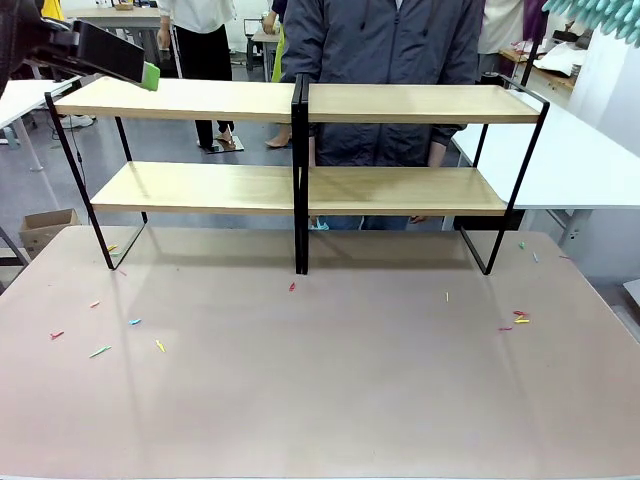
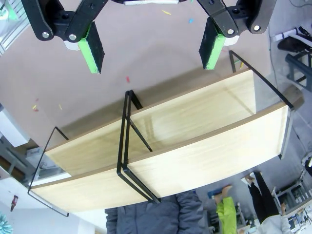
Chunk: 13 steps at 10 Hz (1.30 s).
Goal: Clean the shelves.
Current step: Place the Duster on the table.
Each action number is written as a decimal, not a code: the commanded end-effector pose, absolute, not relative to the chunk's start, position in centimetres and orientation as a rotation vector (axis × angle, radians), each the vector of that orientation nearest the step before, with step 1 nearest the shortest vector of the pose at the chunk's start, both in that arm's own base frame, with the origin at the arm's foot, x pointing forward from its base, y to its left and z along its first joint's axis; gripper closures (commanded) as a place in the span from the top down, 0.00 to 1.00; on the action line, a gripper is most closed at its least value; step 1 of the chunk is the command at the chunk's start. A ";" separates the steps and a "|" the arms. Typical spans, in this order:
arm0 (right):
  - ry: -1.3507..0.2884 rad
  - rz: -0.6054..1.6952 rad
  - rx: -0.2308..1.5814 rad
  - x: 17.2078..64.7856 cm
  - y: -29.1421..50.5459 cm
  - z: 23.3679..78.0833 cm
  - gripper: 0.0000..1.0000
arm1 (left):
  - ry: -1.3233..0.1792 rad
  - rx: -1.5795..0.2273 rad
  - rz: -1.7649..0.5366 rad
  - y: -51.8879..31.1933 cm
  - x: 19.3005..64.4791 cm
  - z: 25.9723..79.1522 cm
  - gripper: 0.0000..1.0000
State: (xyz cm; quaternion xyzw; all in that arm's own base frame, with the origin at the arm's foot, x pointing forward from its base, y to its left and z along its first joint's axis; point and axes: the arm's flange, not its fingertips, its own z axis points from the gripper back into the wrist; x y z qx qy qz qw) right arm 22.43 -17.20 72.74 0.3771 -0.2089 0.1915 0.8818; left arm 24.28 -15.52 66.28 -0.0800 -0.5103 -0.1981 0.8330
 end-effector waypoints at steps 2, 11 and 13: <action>-0.365 0.830 0.445 23.0 -10.4 68.7 0.12 | -0.744 -0.428 -0.443 -11.5 25.7 63.5 1.00; -0.071 1.274 0.638 33.4 -0.9 44.7 0.12 | -0.459 -1.414 -0.253 7.8 33.5 43.3 1.00; 0.008 1.272 0.665 33.8 -1.0 44.1 0.12 | -0.459 -1.414 -0.253 7.8 33.5 43.3 1.00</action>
